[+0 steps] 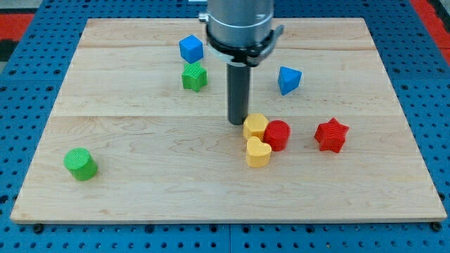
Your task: Slide the yellow heart closer to the red circle and yellow hexagon
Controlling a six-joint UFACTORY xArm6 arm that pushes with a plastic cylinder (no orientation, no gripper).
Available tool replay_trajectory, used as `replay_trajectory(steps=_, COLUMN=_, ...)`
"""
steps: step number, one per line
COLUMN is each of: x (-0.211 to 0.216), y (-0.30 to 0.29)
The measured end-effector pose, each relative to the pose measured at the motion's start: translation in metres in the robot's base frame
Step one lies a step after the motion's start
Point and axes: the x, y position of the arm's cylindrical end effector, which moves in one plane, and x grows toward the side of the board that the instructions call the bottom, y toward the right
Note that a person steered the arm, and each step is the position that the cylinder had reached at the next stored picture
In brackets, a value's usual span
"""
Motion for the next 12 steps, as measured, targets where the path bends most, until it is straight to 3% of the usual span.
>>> replay_trajectory(steps=2, x=0.022, y=0.004)
replay_trajectory(steps=3, x=0.024, y=-0.040)
replay_trajectory(steps=5, x=0.079, y=-0.024)
replay_trajectory(steps=8, x=0.055, y=-0.022)
replay_trajectory(steps=10, x=0.068, y=-0.017)
replay_trajectory(steps=12, x=0.057, y=0.022)
